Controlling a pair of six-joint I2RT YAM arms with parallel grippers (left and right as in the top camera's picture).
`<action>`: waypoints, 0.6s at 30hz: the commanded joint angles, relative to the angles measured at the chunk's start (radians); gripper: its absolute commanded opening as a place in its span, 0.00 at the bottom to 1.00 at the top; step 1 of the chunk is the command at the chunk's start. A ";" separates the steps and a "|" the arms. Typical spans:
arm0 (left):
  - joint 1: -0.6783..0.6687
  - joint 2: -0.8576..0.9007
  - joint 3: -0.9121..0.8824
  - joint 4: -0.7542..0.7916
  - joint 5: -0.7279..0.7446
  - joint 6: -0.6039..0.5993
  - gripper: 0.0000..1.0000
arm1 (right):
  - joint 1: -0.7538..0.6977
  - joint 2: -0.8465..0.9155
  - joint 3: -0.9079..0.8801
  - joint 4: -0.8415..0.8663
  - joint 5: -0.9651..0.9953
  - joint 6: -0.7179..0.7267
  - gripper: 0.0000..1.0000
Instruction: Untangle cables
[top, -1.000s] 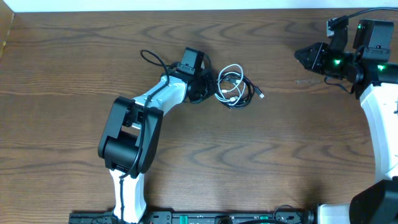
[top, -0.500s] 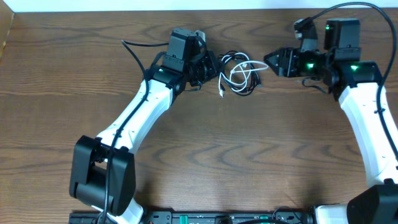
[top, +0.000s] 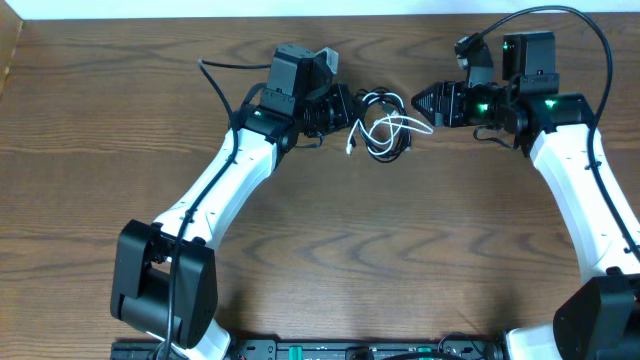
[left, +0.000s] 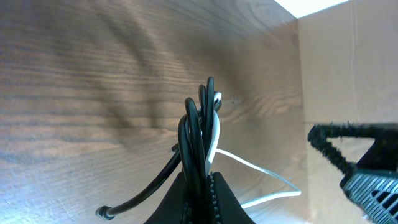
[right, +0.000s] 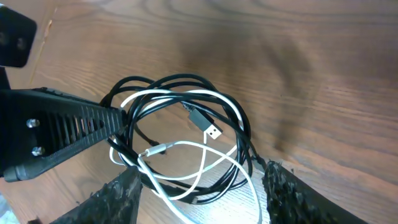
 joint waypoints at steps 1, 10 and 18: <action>0.005 -0.016 -0.002 0.018 0.034 0.073 0.07 | 0.008 0.001 0.005 0.000 0.006 -0.022 0.60; 0.069 -0.016 -0.002 -0.037 -0.142 -0.365 0.08 | 0.030 0.001 0.005 -0.066 0.113 0.159 0.59; 0.067 -0.016 -0.002 -0.036 -0.145 -0.445 0.07 | 0.121 0.033 0.001 -0.080 0.131 0.218 0.57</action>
